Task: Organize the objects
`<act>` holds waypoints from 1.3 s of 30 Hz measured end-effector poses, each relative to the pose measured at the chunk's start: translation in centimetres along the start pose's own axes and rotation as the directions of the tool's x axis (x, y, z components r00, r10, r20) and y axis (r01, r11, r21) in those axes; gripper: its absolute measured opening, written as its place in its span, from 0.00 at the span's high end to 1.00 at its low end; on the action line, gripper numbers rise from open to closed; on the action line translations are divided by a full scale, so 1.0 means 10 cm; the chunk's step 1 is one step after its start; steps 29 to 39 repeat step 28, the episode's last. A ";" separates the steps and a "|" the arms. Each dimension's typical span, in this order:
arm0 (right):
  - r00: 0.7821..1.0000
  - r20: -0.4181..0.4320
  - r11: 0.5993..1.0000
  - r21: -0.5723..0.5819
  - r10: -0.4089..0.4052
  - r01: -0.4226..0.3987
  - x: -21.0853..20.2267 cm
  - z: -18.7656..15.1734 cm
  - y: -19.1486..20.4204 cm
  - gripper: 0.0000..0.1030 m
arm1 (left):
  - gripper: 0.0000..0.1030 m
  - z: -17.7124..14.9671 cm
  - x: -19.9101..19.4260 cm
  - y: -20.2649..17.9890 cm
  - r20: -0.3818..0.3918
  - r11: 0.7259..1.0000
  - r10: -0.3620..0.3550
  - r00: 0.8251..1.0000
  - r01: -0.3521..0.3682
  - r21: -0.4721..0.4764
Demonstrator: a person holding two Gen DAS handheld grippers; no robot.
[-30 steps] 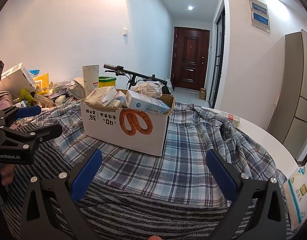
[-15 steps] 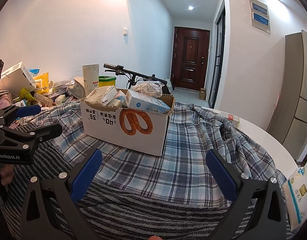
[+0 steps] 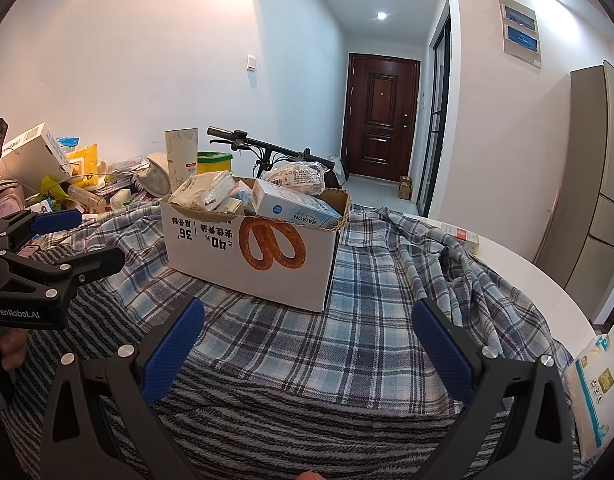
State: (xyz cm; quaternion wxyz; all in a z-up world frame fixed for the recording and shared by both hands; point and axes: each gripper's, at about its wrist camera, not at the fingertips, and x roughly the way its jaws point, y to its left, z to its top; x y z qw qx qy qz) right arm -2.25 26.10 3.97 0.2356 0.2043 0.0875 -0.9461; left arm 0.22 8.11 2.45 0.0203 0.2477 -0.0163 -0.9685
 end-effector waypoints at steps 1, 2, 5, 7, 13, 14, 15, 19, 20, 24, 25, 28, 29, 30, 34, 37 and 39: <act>1.000 0.001 1.000 0.000 0.000 0.000 0.00 0.00 0.00 0.00 | 0.00 0.00 0.00 0.00 0.000 1.000 0.000 1.000 0.000 0.000; 1.000 0.001 1.000 0.000 0.000 0.000 0.00 0.00 0.00 0.00 | 0.00 0.00 0.00 0.00 0.000 1.000 0.000 1.000 0.000 0.000; 1.000 0.001 1.000 0.000 0.000 0.000 0.00 0.00 0.00 0.00 | 0.00 0.00 0.00 0.00 0.001 1.000 0.000 1.000 0.000 0.001; 1.000 0.000 1.000 0.000 0.000 0.000 0.00 0.00 0.00 0.00 | 0.00 0.00 0.00 0.00 0.000 1.000 0.000 1.000 0.000 0.001; 1.000 0.000 1.000 0.000 0.000 0.000 0.00 0.00 0.00 0.00 | 0.00 0.00 0.00 0.00 0.001 1.000 0.000 1.000 0.000 0.002; 1.000 0.001 1.000 0.000 0.000 0.000 0.00 0.00 0.00 0.00 | 0.00 0.00 0.00 0.00 0.002 1.000 0.001 1.000 -0.001 0.002; 1.000 0.001 1.000 -0.001 0.000 0.000 0.00 0.00 0.00 0.00 | 0.00 0.00 0.00 0.00 0.002 1.000 0.001 1.000 -0.001 0.001; 1.000 0.000 1.000 -0.001 0.000 0.000 0.00 0.00 0.00 0.00 | 0.00 0.00 -0.01 0.00 0.004 1.000 0.001 1.000 -0.001 0.001; 1.000 0.001 1.000 -0.001 0.000 0.000 0.00 0.00 0.00 0.00 | 0.00 0.00 -0.01 0.00 0.004 1.000 0.002 1.000 -0.002 0.002; 1.000 0.001 1.000 -0.001 0.000 0.000 0.00 0.00 0.00 0.00 | 0.00 0.01 -0.02 0.00 0.009 1.000 0.001 1.000 -0.001 0.008; 1.000 0.000 1.000 -0.001 -0.001 0.001 0.00 0.00 0.00 0.00 | 0.00 0.01 -0.03 0.00 0.013 1.000 0.000 1.000 0.000 0.010; 1.000 0.001 1.000 -0.001 0.000 0.000 0.00 0.00 0.00 0.00 | 0.00 0.01 -0.03 -0.02 0.015 1.000 0.000 1.000 0.000 0.022; 1.000 0.001 1.000 -0.001 0.000 0.000 0.00 0.00 0.00 0.00 | 0.00 0.01 -0.03 -0.02 0.015 1.000 0.000 1.000 0.000 0.022; 1.000 0.001 1.000 -0.001 0.000 0.000 0.00 0.00 0.00 0.00 | 0.00 0.01 -0.03 -0.02 0.015 1.000 0.000 1.000 0.000 0.022; 1.000 0.001 1.000 -0.001 0.000 0.000 0.00 0.00 0.00 0.00 | 0.00 0.01 -0.03 -0.02 0.015 1.000 0.000 1.000 0.000 0.022; 1.000 0.001 1.000 -0.001 0.000 0.000 0.00 0.00 0.00 0.00 | 0.00 0.01 -0.03 -0.02 0.015 1.000 0.000 1.000 0.000 0.022; 1.000 0.001 1.000 -0.001 0.000 0.000 0.00 0.00 0.00 0.00 | 0.00 0.01 -0.03 -0.02 0.015 1.000 0.000 1.000 0.000 0.022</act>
